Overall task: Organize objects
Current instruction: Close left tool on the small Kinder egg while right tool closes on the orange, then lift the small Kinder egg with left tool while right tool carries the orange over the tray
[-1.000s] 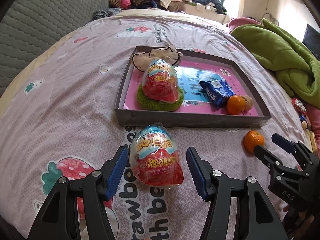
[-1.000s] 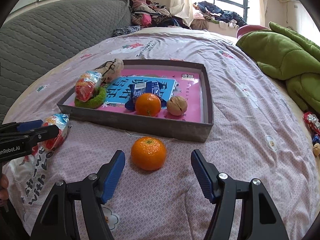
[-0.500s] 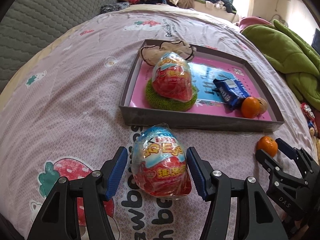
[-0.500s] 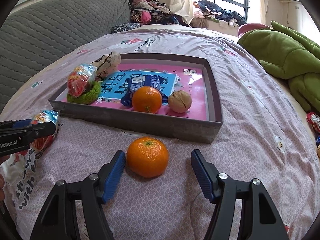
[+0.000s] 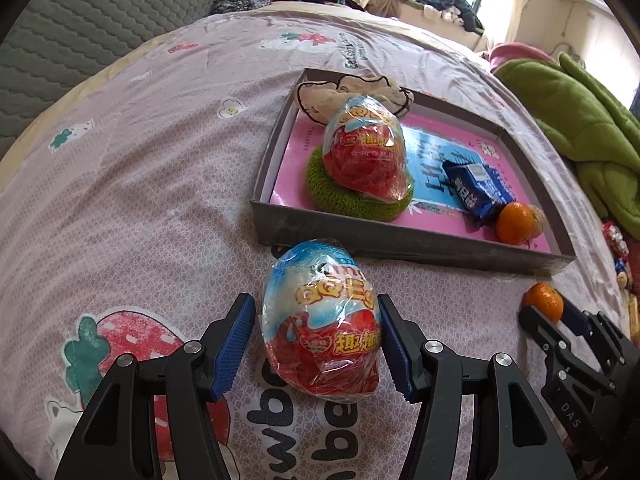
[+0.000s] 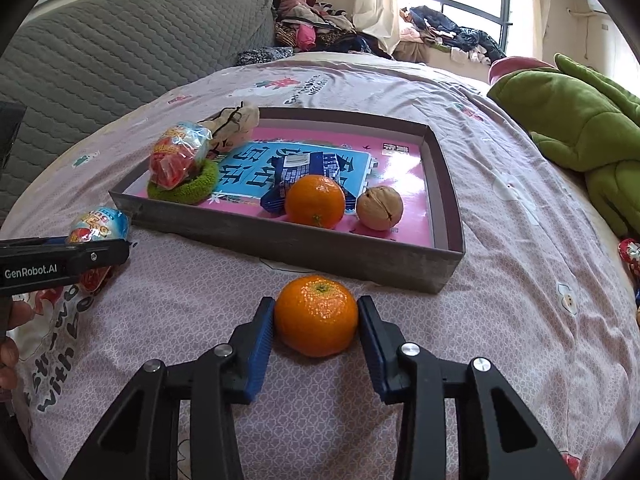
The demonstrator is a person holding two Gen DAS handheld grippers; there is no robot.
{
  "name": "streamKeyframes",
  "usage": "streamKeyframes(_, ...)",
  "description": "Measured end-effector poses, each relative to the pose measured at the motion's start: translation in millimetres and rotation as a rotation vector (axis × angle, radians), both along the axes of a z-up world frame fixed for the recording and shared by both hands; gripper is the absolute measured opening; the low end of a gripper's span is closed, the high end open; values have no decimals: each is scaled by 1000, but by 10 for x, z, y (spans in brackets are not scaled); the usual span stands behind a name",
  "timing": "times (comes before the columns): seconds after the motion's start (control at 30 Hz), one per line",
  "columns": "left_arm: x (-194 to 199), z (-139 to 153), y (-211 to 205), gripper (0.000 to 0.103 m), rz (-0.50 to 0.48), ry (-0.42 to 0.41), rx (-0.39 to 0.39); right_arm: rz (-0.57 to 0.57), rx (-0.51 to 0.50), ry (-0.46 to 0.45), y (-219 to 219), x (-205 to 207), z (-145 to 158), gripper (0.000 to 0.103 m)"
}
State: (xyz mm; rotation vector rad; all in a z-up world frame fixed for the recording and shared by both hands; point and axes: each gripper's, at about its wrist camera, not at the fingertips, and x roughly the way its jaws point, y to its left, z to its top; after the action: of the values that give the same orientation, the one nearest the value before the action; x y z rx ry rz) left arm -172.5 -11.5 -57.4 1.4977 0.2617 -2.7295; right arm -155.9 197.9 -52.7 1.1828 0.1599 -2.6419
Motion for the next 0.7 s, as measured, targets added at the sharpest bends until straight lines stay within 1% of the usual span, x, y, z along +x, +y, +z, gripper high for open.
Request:
streamKeyframes(0.07,5,6,-21,62,0,6,19,0,2,0,-6,-1,-1,41)
streamKeyframes(0.2,11,30,-33,55,-8,17,41,2,3,1,-6,-2,-1,41)
streamKeyframes(0.3,25,44,-21,54,-19,24,47,2,1,1,-6,-1,-1,41)
streamKeyframes(0.5,61,65,1,52,-27,37,37,4,-1,1,-9,4,-6,41)
streamKeyframes(0.7,133,146,32,52,-35,64,0,15,-7,9,-15,48,34,41)
